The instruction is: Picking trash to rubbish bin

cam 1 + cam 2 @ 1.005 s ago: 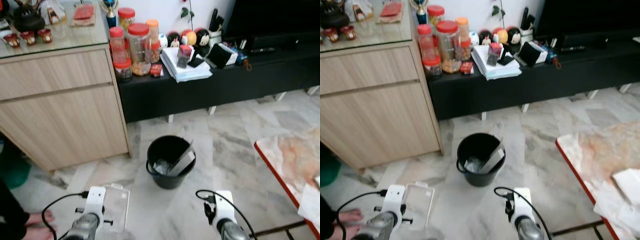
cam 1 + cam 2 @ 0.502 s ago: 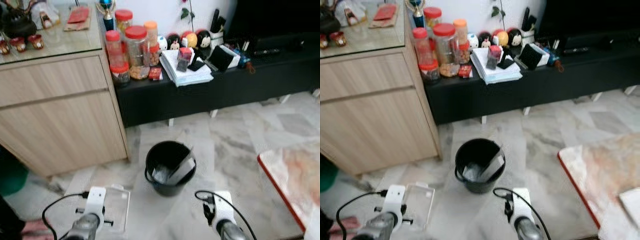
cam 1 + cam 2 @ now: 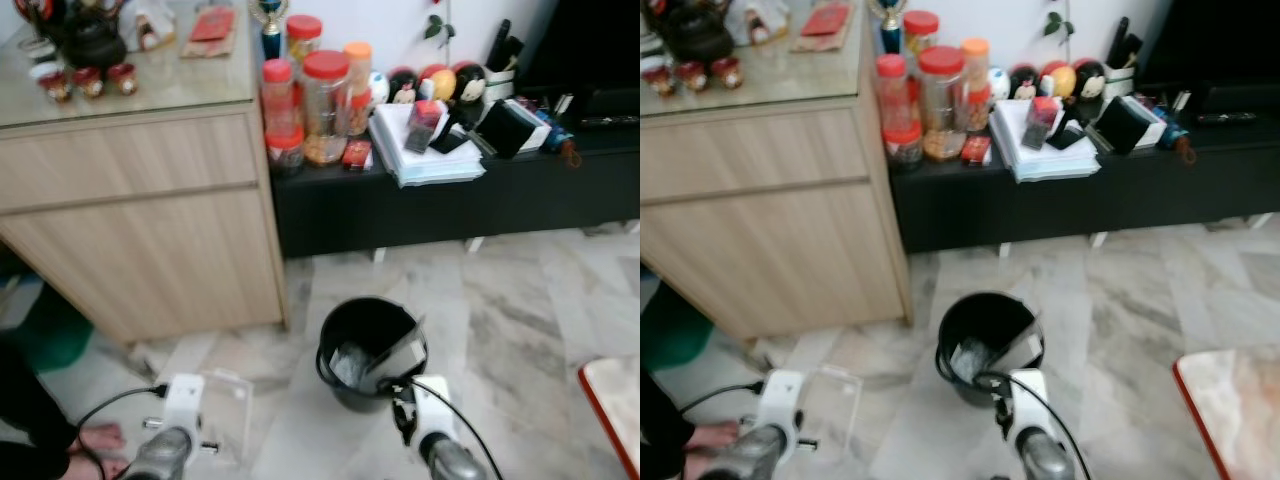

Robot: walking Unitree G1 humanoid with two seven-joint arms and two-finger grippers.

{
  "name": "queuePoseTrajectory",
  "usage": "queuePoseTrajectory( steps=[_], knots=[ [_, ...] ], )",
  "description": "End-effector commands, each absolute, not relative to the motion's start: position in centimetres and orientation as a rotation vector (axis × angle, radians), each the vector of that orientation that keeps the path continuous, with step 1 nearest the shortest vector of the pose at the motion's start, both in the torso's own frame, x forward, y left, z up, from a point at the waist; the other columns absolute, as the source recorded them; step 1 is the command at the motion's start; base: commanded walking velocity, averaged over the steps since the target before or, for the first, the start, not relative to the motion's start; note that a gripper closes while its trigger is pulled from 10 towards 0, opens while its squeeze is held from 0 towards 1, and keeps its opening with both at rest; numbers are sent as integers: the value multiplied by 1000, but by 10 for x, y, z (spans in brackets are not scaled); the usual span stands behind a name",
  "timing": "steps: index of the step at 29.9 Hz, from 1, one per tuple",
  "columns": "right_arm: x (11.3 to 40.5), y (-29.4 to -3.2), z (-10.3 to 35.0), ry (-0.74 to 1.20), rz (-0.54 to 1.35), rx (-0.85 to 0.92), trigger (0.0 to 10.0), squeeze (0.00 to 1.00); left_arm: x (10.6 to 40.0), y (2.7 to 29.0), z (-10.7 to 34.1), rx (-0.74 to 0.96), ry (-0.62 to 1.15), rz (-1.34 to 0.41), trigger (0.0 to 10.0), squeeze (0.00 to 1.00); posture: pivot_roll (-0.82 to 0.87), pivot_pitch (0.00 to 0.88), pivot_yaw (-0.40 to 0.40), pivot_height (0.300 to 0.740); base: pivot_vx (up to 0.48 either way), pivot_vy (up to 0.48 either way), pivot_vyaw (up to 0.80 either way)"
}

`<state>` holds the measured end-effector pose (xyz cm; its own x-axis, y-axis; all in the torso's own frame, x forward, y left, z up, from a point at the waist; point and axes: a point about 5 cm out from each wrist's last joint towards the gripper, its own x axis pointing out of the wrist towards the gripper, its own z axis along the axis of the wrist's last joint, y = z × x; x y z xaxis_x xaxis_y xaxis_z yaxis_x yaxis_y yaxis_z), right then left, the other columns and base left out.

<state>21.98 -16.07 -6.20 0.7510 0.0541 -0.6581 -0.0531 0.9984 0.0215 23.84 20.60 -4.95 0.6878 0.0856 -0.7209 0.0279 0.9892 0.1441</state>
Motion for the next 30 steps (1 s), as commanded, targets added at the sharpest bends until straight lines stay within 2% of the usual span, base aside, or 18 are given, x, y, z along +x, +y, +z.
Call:
queuePoseTrajectory(
  steps=[1,11,14,30],
  knots=[
    [221,-151,-62,720,82,17,10000,0,233,216,-51,167,829,53,10000,0,144,138,-19,740,322,0,0],
    [221,-150,-62,718,82,24,10000,0,235,216,-50,174,824,47,10000,0,145,138,-19,740,323,0,0],
    [222,-149,-61,714,88,26,10000,0,236,216,-49,175,821,45,10000,0,145,138,-19,740,322,0,-800],
    [221,-149,-62,721,98,25,10000,0,238,215,-48,181,813,36,10000,0,145,139,-19,740,323,0,0]
  ],
)
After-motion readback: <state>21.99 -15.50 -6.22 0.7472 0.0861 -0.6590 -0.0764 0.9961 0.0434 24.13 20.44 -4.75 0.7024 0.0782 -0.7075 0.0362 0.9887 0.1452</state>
